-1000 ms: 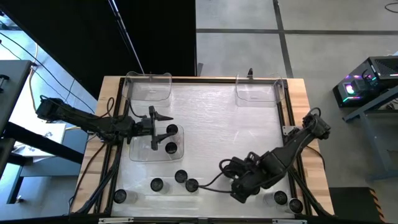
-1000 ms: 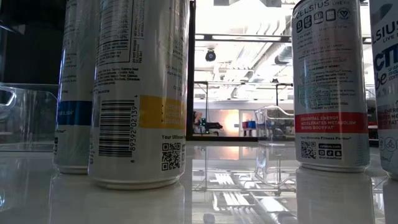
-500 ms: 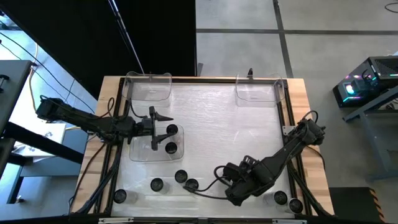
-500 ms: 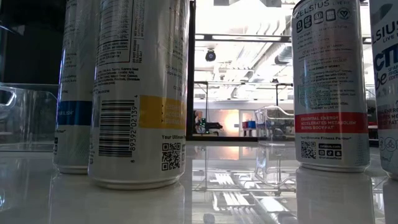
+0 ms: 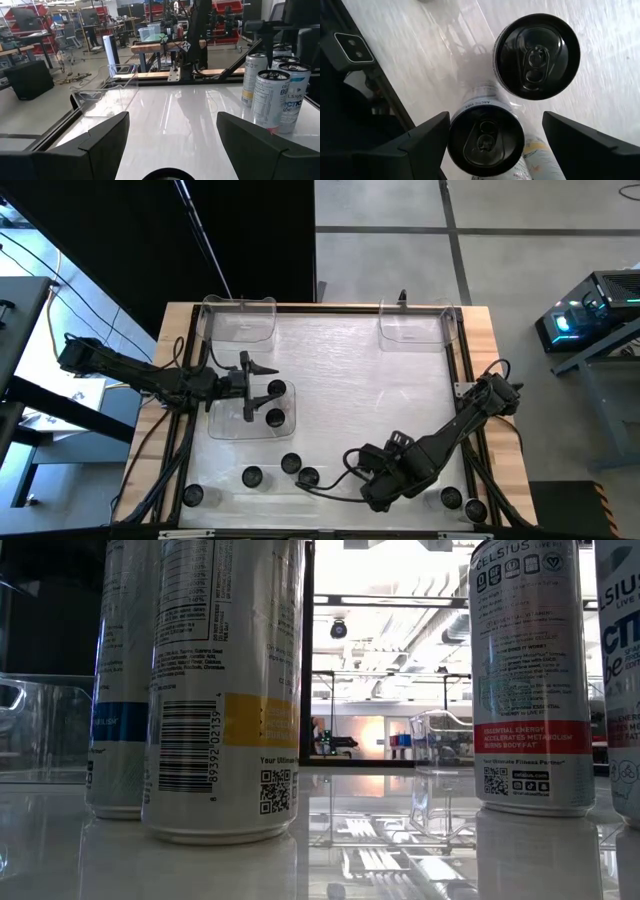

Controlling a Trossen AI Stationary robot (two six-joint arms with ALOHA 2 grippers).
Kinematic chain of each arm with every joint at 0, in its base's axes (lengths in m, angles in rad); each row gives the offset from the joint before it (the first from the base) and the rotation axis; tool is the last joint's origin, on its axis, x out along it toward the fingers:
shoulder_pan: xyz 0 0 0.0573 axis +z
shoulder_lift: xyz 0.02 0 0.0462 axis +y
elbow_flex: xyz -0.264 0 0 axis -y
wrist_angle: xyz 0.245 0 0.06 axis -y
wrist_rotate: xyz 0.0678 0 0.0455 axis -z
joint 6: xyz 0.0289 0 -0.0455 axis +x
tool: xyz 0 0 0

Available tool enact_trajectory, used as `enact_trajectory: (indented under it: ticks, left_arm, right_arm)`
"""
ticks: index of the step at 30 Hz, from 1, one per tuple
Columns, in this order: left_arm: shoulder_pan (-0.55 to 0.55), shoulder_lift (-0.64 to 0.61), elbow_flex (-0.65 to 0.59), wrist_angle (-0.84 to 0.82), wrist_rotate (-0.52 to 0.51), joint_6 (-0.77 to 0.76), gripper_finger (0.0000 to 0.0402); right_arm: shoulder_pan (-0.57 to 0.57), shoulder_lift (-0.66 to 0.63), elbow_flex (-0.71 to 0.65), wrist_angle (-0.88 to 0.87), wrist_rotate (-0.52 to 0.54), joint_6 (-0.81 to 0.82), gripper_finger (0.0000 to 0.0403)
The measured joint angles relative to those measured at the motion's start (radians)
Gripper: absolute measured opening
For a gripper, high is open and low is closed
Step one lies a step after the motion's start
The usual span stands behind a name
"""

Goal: Sort soda cans
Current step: Put the white-blue can into the top right transparent bin

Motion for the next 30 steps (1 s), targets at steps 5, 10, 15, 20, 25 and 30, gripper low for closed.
enact_trajectory:
  ticks: [5, 10, 15, 20, 25, 30]
  left_arm:
    - [0.0, 0.0, 0.0, -0.006, 0.0, 0.0, 0.0294]
    - [0.0, 0.0, 0.0, -0.019, -0.015, -0.009, 0.0294]
    - [0.0, 0.0, 0.0, -0.023, -0.028, -0.009, 0.0294]
    - [0.0, 0.0, 0.0, -0.023, -0.028, -0.011, 0.0294]
    - [0.0, 0.0, 0.0, -0.023, -0.028, -0.019, 0.0294]
    - [0.0, 0.0, 0.0, -0.027, -0.028, -0.019, 0.0294]
  right_arm:
    - [0.003, 0.0, 0.0, 0.002, 0.013, -0.035, 0.0314]
    - [0.001, 0.0, -0.001, 0.003, 0.014, -0.034, 0.0314]
    - [-0.014, 0.0, -0.001, 0.003, 0.001, -0.036, 0.0314]
    - [-0.033, 0.0, -0.001, 0.01, -0.032, -0.078, 0.032]
    - [-0.044, 0.0, -0.001, 0.013, -0.064, -0.099, 0.0333]
    - [-0.046, 0.0, -0.001, 0.015, -0.124, -0.097, 0.0346]
